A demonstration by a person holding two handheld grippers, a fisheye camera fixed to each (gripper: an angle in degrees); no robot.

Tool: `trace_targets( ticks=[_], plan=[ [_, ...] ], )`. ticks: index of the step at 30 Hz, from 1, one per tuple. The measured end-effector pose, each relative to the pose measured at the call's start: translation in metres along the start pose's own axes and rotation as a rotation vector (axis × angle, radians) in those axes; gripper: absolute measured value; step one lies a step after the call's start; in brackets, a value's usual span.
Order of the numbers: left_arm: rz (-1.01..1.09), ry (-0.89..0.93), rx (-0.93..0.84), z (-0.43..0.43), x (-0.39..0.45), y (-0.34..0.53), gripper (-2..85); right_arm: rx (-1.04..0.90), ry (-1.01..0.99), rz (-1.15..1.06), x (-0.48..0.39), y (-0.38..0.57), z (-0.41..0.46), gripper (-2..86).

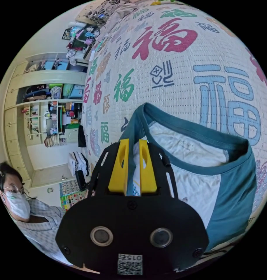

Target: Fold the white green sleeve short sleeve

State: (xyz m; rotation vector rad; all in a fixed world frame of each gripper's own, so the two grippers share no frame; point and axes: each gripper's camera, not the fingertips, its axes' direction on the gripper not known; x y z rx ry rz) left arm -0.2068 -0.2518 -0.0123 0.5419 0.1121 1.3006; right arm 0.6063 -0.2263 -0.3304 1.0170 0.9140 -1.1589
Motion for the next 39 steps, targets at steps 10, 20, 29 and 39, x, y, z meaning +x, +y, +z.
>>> trace_targets(
  ticks=[10,20,29,39],
  plan=[
    [0.003,-0.007,-0.085,0.017,-0.016,0.000,0.4,-0.219,0.130,-0.060,-0.030,0.100,0.039,7.6],
    [-0.013,0.105,-0.120,0.021,-0.036,-0.011,-0.7,-0.138,0.090,-0.008,-0.044,0.136,0.021,5.9],
    [-0.058,0.095,-0.095,0.050,-0.061,-0.015,-0.6,-0.225,0.058,0.002,-0.050,0.162,0.024,0.8],
    [-0.003,0.158,-0.144,0.081,-0.055,-0.010,-0.3,-0.144,0.033,-0.014,-0.073,0.206,-0.067,-0.1]
  ],
)
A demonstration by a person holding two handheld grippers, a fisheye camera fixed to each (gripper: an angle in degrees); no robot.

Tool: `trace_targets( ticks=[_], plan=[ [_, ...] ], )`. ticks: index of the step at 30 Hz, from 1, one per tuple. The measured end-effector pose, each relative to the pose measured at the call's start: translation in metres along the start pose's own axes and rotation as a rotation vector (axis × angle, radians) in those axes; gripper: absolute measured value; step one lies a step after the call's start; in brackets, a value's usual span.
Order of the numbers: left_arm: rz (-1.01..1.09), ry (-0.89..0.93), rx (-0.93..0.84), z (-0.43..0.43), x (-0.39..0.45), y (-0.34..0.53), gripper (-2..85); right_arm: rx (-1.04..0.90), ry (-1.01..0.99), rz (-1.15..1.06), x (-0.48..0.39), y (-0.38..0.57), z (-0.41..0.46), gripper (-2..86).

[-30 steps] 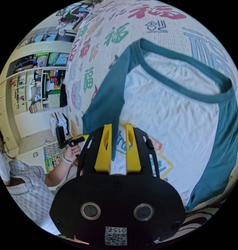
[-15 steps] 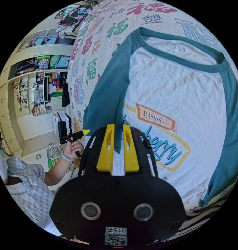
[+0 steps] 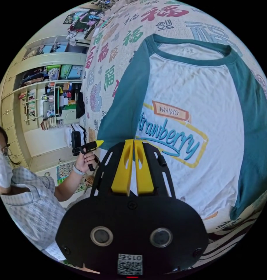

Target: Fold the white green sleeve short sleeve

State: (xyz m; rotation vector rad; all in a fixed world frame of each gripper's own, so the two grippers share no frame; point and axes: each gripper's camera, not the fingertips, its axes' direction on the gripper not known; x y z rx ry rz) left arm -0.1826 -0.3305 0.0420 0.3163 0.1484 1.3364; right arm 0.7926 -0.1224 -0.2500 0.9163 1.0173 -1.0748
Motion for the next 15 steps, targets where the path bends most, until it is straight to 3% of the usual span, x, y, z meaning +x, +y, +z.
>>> trace_targets(
  ticks=[5,9,15],
  plan=[
    [0.019,-0.198,-0.138,0.055,-0.010,0.005,0.5,-0.075,0.107,0.022,0.005,0.014,-0.005,2.6],
    [0.035,-0.228,-0.166,0.063,-0.008,0.018,1.0,-0.022,0.226,0.027,-0.008,0.025,-0.037,5.0],
    [0.155,-0.236,0.141,0.054,0.025,0.003,0.9,0.138,0.195,-0.177,-0.063,0.014,-0.077,3.6]
  ],
)
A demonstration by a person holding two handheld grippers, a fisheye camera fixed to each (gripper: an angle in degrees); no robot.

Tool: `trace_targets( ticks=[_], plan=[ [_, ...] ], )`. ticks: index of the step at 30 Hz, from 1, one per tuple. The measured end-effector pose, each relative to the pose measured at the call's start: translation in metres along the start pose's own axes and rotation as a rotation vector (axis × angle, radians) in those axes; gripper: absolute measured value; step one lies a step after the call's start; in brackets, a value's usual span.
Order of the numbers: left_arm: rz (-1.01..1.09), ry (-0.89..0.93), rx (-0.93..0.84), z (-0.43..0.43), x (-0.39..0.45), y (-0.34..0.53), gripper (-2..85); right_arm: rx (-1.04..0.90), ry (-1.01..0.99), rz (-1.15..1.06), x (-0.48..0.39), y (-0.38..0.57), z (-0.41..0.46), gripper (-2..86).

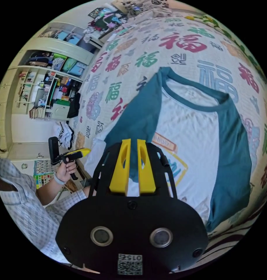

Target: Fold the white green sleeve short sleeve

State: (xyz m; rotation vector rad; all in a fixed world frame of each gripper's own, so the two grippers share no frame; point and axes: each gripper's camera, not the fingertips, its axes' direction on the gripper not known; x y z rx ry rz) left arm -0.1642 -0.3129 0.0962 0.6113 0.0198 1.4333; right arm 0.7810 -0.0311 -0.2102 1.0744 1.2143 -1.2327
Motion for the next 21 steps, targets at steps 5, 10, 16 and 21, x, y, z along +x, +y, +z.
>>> trace_targets(
  ticks=[5,10,16,21],
  plan=[
    [0.084,-0.051,-0.144,0.098,-0.004,-0.022,0.1,-0.089,0.070,-0.041,-0.018,-0.021,0.028,0.4],
    [0.092,-0.129,-0.191,0.127,-0.027,-0.006,-0.7,-0.228,0.221,-0.068,-0.018,0.046,0.033,-0.3],
    [0.074,-0.160,-0.228,0.143,-0.043,0.008,-0.9,-0.217,0.097,0.154,0.023,0.146,-0.010,1.2],
    [0.157,-0.119,-0.269,0.179,-0.024,0.006,-0.7,-0.060,0.004,0.088,0.019,0.168,-0.039,6.1]
  ],
)
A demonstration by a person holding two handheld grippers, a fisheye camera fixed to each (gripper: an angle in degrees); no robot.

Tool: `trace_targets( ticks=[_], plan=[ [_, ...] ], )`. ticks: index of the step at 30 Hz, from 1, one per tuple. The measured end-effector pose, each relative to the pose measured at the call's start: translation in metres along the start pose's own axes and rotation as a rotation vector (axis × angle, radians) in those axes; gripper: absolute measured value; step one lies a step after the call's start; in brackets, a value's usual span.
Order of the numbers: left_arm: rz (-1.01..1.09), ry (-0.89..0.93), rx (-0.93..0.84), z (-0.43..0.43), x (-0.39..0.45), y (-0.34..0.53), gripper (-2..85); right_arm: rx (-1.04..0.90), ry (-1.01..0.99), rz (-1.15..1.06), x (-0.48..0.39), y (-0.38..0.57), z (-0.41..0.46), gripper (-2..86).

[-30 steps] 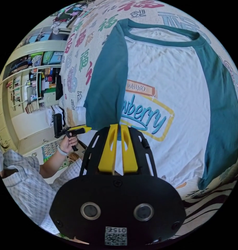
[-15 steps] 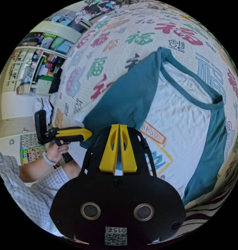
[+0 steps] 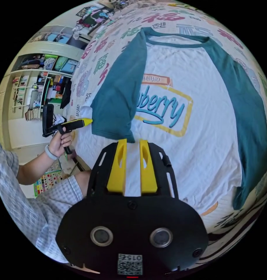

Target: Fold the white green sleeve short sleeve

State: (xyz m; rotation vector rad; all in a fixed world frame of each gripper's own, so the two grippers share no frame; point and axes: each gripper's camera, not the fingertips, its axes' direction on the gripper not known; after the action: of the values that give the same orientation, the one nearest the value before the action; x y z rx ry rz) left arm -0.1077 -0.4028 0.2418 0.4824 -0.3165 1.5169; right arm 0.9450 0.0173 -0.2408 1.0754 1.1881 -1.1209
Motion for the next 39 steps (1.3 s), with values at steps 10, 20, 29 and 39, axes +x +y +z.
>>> trace_targets(
  ticks=[10,20,29,39],
  plan=[
    [0.155,0.058,0.036,0.088,0.049,-0.065,-0.5,0.027,-0.166,0.075,0.006,0.060,-0.031,0.1],
    [0.210,-0.082,-0.114,0.193,0.058,-0.119,0.5,0.168,-0.137,0.322,0.052,0.177,-0.103,1.7],
    [0.490,0.071,-0.185,0.302,0.217,-0.173,7.1,0.399,0.434,0.792,0.104,0.294,-0.233,6.3],
    [0.709,-0.134,-0.391,0.540,0.377,-0.179,9.3,0.503,0.230,0.945,0.145,0.338,-0.256,6.9]
  ],
)
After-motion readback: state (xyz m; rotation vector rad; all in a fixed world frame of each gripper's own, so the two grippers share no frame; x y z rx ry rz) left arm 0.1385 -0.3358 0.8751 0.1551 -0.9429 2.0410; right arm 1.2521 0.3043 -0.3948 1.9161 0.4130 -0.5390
